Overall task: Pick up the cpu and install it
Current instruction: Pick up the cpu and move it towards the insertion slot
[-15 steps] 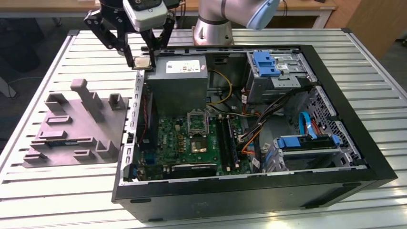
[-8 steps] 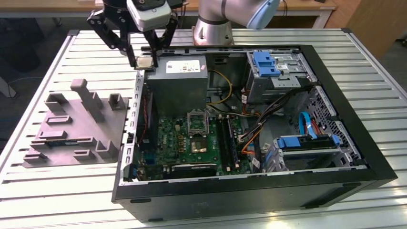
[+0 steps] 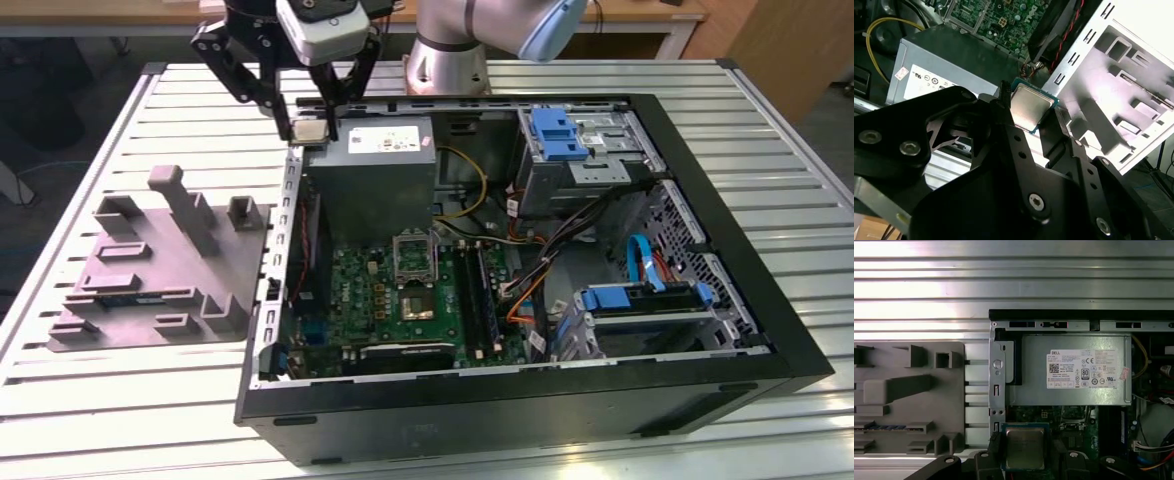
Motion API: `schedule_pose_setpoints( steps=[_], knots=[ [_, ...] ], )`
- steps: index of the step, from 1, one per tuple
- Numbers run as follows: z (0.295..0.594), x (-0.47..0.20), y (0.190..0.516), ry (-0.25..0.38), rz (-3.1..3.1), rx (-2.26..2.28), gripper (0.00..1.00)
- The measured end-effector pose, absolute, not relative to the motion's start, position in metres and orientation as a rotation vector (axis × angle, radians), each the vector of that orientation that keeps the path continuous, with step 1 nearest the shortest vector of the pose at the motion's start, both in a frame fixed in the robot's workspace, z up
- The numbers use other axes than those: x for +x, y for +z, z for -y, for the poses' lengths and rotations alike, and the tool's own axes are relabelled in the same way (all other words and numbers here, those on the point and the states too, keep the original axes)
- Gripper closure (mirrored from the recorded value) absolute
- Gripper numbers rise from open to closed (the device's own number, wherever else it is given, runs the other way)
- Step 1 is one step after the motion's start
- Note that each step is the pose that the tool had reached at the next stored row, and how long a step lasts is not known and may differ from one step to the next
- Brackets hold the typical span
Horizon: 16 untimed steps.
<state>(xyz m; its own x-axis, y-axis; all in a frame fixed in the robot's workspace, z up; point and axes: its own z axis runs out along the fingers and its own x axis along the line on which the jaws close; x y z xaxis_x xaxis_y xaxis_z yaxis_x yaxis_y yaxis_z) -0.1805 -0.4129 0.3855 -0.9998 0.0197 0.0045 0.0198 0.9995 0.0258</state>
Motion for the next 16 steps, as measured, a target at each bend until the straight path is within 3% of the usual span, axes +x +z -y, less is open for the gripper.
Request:
schedule_pose_setpoints(
  steps=[16],
  knots=[
    [0.413,-0.165,0.385,-0.041,3.137,-0.031,0.53]
  ],
)
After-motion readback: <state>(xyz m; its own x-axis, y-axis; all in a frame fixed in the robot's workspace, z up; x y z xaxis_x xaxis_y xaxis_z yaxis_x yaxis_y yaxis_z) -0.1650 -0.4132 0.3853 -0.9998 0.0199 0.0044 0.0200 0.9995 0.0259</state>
